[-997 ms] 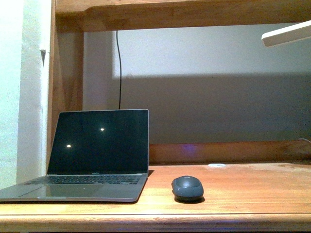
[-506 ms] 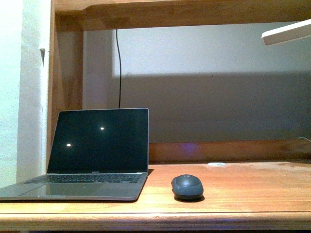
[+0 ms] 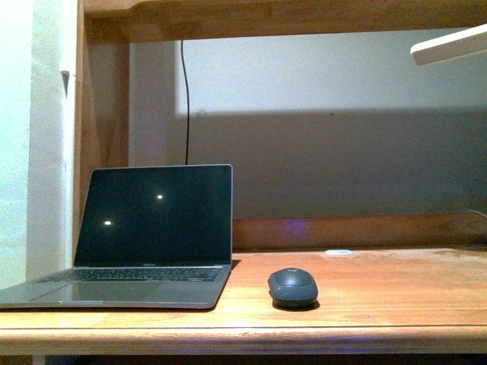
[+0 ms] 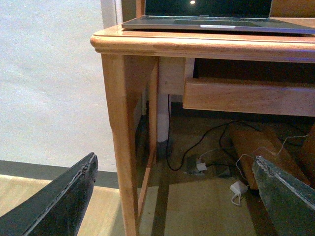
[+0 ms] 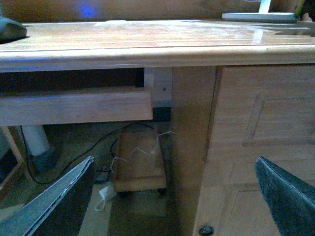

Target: Place mouse

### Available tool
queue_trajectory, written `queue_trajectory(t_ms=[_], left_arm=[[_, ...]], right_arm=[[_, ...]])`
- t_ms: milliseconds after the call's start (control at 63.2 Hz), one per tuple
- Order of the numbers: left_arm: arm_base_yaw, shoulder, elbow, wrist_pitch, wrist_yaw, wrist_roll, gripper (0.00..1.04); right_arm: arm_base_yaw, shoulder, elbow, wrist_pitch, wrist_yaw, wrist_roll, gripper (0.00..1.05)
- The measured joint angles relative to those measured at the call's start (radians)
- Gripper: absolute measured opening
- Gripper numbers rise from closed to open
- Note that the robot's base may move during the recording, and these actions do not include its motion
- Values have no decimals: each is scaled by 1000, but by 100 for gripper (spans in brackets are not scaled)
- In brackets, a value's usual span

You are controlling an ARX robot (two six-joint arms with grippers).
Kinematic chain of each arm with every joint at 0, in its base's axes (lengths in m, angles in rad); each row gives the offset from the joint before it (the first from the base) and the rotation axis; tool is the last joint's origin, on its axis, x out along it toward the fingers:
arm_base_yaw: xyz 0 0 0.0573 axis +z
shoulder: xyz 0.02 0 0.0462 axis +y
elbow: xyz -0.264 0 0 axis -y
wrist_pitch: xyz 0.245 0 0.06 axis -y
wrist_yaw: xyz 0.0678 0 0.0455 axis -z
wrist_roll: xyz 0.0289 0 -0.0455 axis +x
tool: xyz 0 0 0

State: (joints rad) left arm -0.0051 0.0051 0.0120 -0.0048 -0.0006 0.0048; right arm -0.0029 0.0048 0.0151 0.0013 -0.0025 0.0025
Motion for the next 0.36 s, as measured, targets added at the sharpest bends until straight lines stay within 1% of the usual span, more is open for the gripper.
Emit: queue_trajectory(t_ms=[364], left_arm=[[0,0,0,0,0,0,97]], right_arm=[[0,0,0,0,0,0,97]])
